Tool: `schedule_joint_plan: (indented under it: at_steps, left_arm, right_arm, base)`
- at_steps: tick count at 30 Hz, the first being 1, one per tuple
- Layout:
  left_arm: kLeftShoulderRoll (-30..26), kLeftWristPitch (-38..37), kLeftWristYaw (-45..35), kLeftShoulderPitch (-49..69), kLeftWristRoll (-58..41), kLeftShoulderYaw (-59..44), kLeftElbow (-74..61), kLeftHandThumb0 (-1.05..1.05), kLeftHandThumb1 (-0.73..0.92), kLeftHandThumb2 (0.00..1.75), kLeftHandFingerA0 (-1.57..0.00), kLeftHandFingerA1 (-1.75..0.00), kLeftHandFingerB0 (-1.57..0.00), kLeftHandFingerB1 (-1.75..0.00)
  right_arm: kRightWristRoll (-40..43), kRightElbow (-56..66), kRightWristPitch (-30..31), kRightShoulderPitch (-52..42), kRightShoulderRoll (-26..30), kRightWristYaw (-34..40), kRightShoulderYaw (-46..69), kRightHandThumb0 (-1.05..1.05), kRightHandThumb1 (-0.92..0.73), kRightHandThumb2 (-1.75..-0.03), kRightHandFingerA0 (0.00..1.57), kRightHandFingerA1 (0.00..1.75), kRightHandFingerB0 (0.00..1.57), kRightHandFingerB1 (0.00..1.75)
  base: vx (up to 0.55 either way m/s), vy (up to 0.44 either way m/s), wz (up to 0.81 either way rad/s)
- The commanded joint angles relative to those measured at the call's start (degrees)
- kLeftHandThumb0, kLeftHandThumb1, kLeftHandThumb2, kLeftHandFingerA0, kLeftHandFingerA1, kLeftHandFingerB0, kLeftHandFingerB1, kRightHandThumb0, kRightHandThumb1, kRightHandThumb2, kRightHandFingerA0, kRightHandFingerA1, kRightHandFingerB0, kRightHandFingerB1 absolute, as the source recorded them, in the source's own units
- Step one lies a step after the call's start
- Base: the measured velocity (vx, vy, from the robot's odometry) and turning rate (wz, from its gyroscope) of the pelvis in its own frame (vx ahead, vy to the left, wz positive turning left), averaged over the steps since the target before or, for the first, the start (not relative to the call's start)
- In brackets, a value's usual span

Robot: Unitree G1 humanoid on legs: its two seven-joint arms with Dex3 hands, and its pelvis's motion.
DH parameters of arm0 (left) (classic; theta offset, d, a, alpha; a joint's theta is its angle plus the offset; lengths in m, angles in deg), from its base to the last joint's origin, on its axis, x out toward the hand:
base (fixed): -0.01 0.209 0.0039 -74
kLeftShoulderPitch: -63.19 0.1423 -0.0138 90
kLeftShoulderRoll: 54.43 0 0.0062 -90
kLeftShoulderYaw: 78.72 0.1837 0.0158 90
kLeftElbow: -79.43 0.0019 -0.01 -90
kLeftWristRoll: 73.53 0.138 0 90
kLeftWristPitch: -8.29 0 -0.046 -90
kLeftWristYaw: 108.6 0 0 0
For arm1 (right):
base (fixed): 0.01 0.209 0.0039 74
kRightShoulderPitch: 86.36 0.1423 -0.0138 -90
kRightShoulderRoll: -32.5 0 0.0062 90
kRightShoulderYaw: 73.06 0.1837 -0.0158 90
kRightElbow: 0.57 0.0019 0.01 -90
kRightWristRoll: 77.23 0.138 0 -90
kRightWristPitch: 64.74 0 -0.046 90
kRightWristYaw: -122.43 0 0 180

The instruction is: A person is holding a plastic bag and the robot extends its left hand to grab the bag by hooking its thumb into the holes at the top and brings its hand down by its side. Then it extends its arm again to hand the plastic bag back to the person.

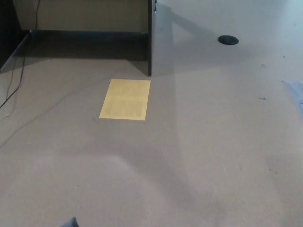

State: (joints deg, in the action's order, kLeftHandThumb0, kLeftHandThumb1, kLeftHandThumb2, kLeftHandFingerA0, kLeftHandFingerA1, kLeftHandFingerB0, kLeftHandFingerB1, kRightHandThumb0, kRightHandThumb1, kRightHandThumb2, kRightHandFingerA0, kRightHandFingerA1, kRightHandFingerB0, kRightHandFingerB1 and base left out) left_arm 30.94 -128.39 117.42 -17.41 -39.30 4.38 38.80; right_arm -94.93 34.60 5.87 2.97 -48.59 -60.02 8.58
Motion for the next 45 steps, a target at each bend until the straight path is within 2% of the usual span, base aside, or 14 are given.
schedule_joint_plan:
  at_steps: [1, 6, 7, 11, 12, 19, 21, 23, 28, 30, 31, 32, 37, 45]
  left_arm:
    - [-2.82, -3.31, 9.05, -1.10, 2.83, 2.37, 2.96, -0.12, 0.75, 0.81, -0.86, -1.64, -0.78, -1.14]
    - [-3.89, -3.72, 9.22, -1.55, 1.13, 3.09, 3.66, -0.10, 0.70, 0.82, -0.91, -1.55, -0.81, -1.09]
    - [-4.03, -4.26, 8.53, -1.87, 0.28, 2.96, 3.31, -0.09, 0.67, 0.86, -0.96, -1.50, -0.80, -1.13]
    - [-4.86, -4.77, 7.89, -3.46, -0.42, 1.90, -2.08, -0.10, 0.69, 0.87, -1.03, -1.43, -0.80, -1.15]
    - [-5.02, -5.27, 8.54, -4.14, -0.03, 1.66, -3.78, -0.09, 0.71, 0.85, -1.00, -1.52, -0.79, -1.21]
    - [-4.54, -0.02, 1.80, -7.76, -0.69, 0.24, -22.73, -0.02, 0.67, 0.84, -0.90, -1.66, -0.74, -1.25]
    - [-4.23, 1.56, -1.70, -9.89, -1.87, 0.58, -28.31, 0.03, 0.64, 0.86, -0.91, -1.67, -0.76, -1.21]
    - [-3.82, 2.51, -3.67, -12.00, -2.29, 1.09, -31.76, 0.07, 0.60, 0.91, -0.93, -1.65, -0.78, -1.21]
    - [-1.84, 10.69, -10.29, -22.74, 0.91, 3.63, -43.21, -0.12, 0.70, 0.80, -0.92, -1.63, -0.78, -1.14]
    - [-0.92, 12.90, -11.07, -27.72, 3.83, 4.69, -45.80, -0.08, 0.62, 0.89, -0.92, -1.68, -0.80, -1.19]
    - [-0.55, 14.04, -12.57, -29.98, 3.69, 5.33, -46.60, -0.08, 0.54, 0.95, -1.11, -1.57, -0.88, -1.18]
    - [-0.25, 14.98, -13.76, -31.57, 3.38, 5.82, -47.04, -0.06, 0.63, 0.91, -0.95, -1.69, -0.84, -1.20]
    - [0.43, 17.22, -17.17, -43.40, 1.67, 7.70, -43.76, -0.08, 0.56, 0.89, -1.09, -1.60, -0.87, -1.21]
    - [2.92, 24.04, -23.97, -62.50, -1.64, 9.12, -36.79, -0.09, 0.73, 0.73, -0.85, -1.69, -0.72, -1.19]
  right_arm:
    - [0.42, -0.51, 0.04, 0.47, 0.27, 0.55, 0.47, -0.30, -0.69, -0.60, 0.71, 0.50, 0.55, 0.41]
    - [-0.13, -1.11, 0.06, 0.75, 0.46, 0.65, 0.04, -0.38, -0.59, -0.79, 0.64, 0.58, 0.52, 0.52]
    - [-0.15, -1.34, -0.11, 0.82, 0.53, 0.68, 0.03, -0.32, -0.69, -0.60, 0.68, 0.48, 0.55, 0.41]
    - [0.02, -1.05, -0.50, 0.42, 0.69, 0.73, 0.22, -0.33, -0.69, -0.59, 0.69, 0.49, 0.56, 0.41]
    - [0.14, -1.19, -0.24, 0.56, 0.60, 0.70, 0.32, -0.39, -0.58, -0.80, 0.64, 0.59, 0.52, 0.52]
    - [0.22, -0.94, 0.43, 0.80, 0.75, 0.63, 0.52, -0.33, -0.70, -0.59, 0.71, 0.49, 0.57, 0.41]
    - [0.11, -0.72, 0.56, 0.85, 0.88, 0.54, 0.46, -0.39, -0.59, -0.81, 0.66, 0.60, 0.53, 0.53]
    - [0.19, -0.74, 0.05, 0.77, 0.90, 0.54, 0.50, -0.33, -0.70, -0.59, 0.71, 0.50, 0.57, 0.41]
    - [0.30, 0.14, 0.86, 0.85, 0.86, 0.15, 0.56, -0.33, -0.70, -0.60, 0.72, 0.49, 0.57, 0.41]
    - [0.25, 0.62, 1.10, 0.75, 1.06, -0.11, 0.52, -0.40, -0.60, -0.81, 0.64, 0.59, 0.52, 0.53]
    - [0.32, 0.78, 0.98, 0.83, 1.06, -0.09, 0.58, -0.40, -0.59, -0.81, 0.65, 0.60, 0.52, 0.53]
    - [0.32, 0.85, 0.96, 0.86, 1.05, -0.03, 0.60, -0.40, -0.59, -0.82, 0.65, 0.61, 0.52, 0.53]
    - [0.33, 0.91, 0.59, 0.59, 1.19, 0.23, 0.71, -0.33, -0.70, -0.61, 0.74, 0.53, 0.55, 0.42]
    - [0.65, 0.19, 0.32, 0.15, 1.30, 0.15, 1.04, -0.35, -0.70, -0.60, 0.70, 0.48, 0.56, 0.41]
  base:
    - [0.00, 0.000, 0.00]
    - [0.00, 0.000, 0.00]
    - [0.00, 0.000, 0.00]
    - [0.00, 0.000, 0.00]
    - [0.00, 0.000, 0.00]
    - [0.00, 0.000, 0.00]
    - [0.00, 0.000, 0.00]
    - [0.00, 0.000, 0.00]
    - [0.00, 0.000, 0.00]
    - [0.00, 0.000, 0.00]
    - [0.00, 0.000, 0.00]
    - [0.00, 0.000, 0.00]
    - [0.00, 0.000, 0.00]
    - [0.00, 0.000, 0.00]
